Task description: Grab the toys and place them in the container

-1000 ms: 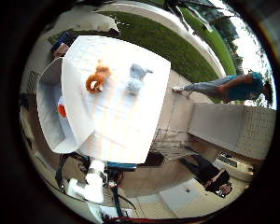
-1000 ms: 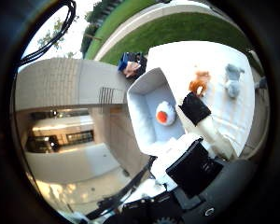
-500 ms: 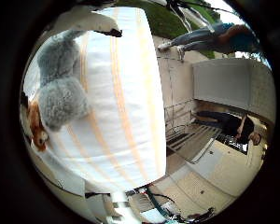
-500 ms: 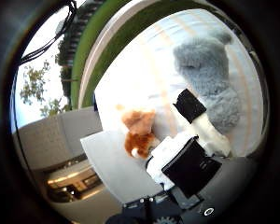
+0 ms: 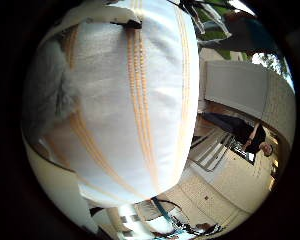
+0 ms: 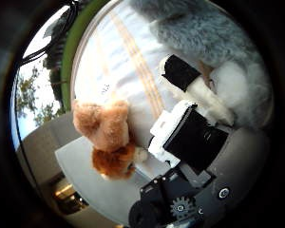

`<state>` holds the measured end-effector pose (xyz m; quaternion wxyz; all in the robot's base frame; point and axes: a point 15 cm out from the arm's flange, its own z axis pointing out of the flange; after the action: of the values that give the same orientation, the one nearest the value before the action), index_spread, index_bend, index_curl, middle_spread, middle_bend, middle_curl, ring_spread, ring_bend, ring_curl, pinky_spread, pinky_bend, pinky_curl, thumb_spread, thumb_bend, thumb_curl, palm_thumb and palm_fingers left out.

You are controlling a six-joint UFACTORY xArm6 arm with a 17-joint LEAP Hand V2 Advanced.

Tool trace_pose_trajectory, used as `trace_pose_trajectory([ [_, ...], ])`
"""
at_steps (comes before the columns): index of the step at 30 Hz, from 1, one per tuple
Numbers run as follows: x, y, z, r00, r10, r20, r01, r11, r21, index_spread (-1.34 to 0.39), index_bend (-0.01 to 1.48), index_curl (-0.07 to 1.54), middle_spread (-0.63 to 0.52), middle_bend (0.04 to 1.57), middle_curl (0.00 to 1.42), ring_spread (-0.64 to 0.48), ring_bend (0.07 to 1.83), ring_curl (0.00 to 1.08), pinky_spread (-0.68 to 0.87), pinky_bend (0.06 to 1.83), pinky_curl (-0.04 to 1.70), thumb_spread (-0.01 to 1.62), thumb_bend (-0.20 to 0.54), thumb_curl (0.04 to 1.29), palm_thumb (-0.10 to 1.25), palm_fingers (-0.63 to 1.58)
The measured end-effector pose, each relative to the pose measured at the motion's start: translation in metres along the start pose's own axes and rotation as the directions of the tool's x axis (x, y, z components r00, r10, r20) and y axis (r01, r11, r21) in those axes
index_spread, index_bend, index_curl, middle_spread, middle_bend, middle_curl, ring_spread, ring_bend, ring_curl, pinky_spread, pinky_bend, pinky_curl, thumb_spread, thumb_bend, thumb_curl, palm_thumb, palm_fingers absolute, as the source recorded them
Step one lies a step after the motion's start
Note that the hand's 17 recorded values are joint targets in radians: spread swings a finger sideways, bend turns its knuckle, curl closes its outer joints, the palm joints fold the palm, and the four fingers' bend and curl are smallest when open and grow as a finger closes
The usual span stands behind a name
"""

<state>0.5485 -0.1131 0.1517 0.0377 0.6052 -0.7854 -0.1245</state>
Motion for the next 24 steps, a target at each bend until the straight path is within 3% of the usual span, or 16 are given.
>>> trace_pose_trajectory([
  [5,-0.003,0.006,-0.044,1.000,-0.005,0.002,0.005,0.998,0.069,-0.36,0.29,0.01,-0.12,1.00,0.74,0.03,1.30,0.64,0.31,1.38,0.43,1.08,0.028,0.50,0.92,1.14],
  [10,-0.004,0.035,-0.062,1.000,-0.020,0.004,0.020,1.000,0.013,-0.51,0.48,-0.01,-0.16,1.08,0.83,-0.02,1.35,0.68,0.24,1.48,0.51,1.09,0.010,0.55,0.98,1.09],
  [18,-0.015,0.102,-0.133,0.996,-0.090,0.015,0.090,0.996,-0.001,-0.68,0.64,-0.02,-0.18,1.12,0.92,-0.06,1.41,0.71,0.17,1.53,0.59,1.13,-0.012,0.60,1.00,1.02],
  [24,-0.041,0.174,-0.195,0.979,-0.203,0.036,0.202,0.979,0.017,-0.78,0.73,-0.02,-0.19,1.14,0.97,-0.07,1.44,0.72,0.15,1.55,0.63,1.16,-0.013,0.63,1.00,0.99],
])
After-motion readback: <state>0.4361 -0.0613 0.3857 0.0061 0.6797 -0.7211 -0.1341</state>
